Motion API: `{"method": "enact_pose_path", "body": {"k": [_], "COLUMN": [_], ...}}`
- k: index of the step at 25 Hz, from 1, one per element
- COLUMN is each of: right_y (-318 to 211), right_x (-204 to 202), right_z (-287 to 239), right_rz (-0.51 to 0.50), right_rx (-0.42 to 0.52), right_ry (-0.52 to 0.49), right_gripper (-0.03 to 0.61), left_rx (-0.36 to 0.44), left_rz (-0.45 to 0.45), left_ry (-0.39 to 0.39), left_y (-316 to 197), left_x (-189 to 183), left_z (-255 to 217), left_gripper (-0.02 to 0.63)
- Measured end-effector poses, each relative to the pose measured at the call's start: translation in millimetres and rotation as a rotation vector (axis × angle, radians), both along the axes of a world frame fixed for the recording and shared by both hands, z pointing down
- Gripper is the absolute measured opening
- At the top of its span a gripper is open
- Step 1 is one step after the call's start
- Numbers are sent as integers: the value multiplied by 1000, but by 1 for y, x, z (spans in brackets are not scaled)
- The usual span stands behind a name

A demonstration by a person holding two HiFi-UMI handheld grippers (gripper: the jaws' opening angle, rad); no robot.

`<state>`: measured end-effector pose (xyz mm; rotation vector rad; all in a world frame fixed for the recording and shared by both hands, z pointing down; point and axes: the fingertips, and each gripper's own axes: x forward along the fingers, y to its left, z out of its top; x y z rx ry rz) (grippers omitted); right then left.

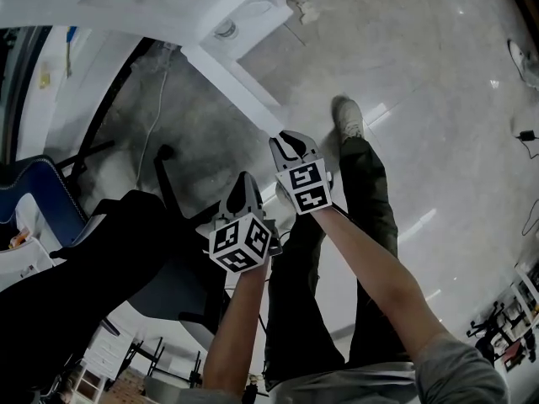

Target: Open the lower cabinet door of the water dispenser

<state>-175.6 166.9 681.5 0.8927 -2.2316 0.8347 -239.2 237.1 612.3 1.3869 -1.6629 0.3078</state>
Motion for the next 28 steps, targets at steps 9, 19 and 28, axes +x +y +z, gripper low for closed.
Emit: {"method": "enact_pose_path", "body": {"k": [9,19,28], "right_y": [38,59,88], "right_x": [-41,-40,1], "right_z": [1,-33,-128], "right_rz": [-90,-165,-209], "right_rx": [-71,-44,-22], "right_ry": [-38,-79,-194], "right_gripper": [54,21,9], "left_rx": [5,29,64], "left_rz": [-41,-50,-56], "left_ry": [6,27,10], "left_y": [27,40,49], "left_x": [-18,-13,18], "left_z": [-8,-26,-83], "left_gripper": [9,9,9]}}
